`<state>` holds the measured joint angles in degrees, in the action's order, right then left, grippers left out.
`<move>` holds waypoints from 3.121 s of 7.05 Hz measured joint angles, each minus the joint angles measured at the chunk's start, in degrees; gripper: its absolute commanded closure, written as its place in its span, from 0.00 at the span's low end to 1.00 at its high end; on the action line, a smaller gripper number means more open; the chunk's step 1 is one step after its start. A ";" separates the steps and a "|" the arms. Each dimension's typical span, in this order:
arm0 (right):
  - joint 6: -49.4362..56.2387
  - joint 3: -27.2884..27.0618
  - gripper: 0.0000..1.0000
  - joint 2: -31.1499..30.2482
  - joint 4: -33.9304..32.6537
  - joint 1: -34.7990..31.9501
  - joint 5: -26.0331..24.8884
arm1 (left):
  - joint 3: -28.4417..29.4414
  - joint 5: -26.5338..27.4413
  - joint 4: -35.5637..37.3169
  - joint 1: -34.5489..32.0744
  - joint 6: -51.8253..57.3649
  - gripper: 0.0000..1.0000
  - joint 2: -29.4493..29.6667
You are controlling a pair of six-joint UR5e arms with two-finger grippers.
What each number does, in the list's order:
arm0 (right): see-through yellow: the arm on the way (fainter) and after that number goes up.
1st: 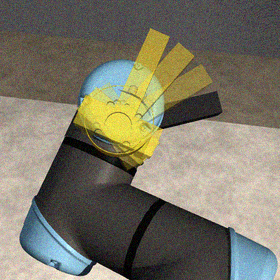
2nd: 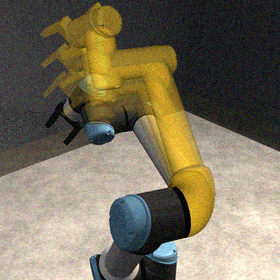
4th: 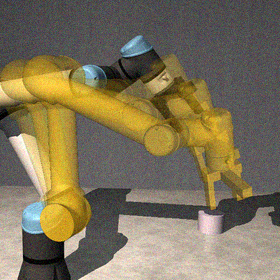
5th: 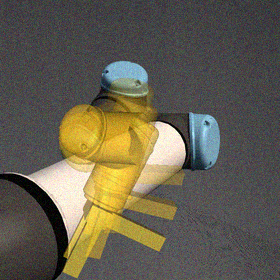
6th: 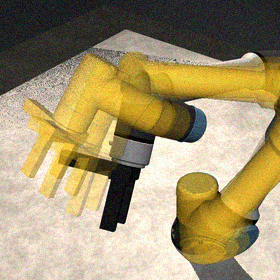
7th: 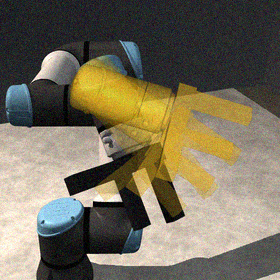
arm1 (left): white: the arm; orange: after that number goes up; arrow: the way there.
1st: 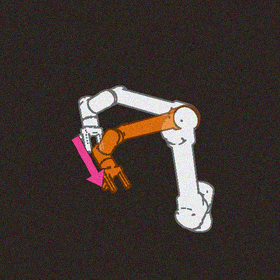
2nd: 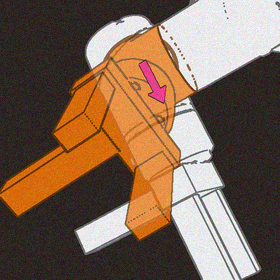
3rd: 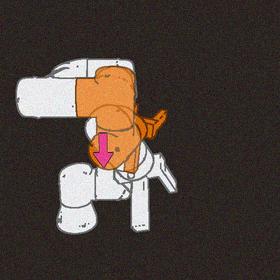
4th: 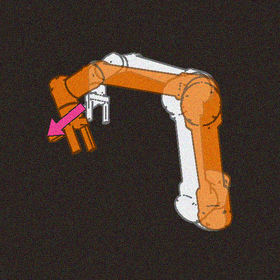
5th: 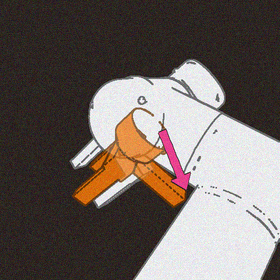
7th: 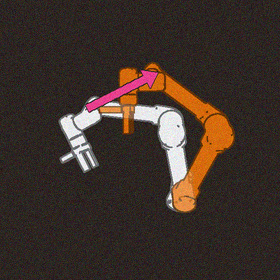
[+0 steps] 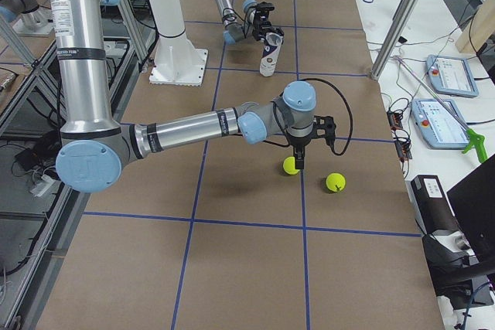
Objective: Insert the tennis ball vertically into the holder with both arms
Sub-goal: 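Reach the right gripper to the nearer tennis ball and grasp it, then carry the tennis ball with the right gripper above the held can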
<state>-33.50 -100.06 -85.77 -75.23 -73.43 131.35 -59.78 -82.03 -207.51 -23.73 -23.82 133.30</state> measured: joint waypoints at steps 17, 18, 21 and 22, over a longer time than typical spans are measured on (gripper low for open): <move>-17.41 6.52 1.00 1.05 22.23 17.17 -14.80 | -0.30 -0.06 -0.06 -0.06 0.00 0.23 -0.06; -19.28 0.90 1.00 3.33 14.51 16.77 -13.31 | -0.30 -0.06 -0.08 -0.03 0.00 0.23 -0.06; -31.54 -9.90 1.00 19.65 -11.80 18.94 -11.46 | -0.33 -0.06 -0.09 0.03 0.00 0.23 -0.13; -36.86 -10.46 1.00 24.08 -14.13 20.99 -11.52 | -0.33 -0.06 -0.09 0.09 0.00 0.23 -0.13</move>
<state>-70.36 -110.51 -61.68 -89.36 -52.45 119.83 -60.12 -82.09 -207.60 -23.64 -23.82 133.17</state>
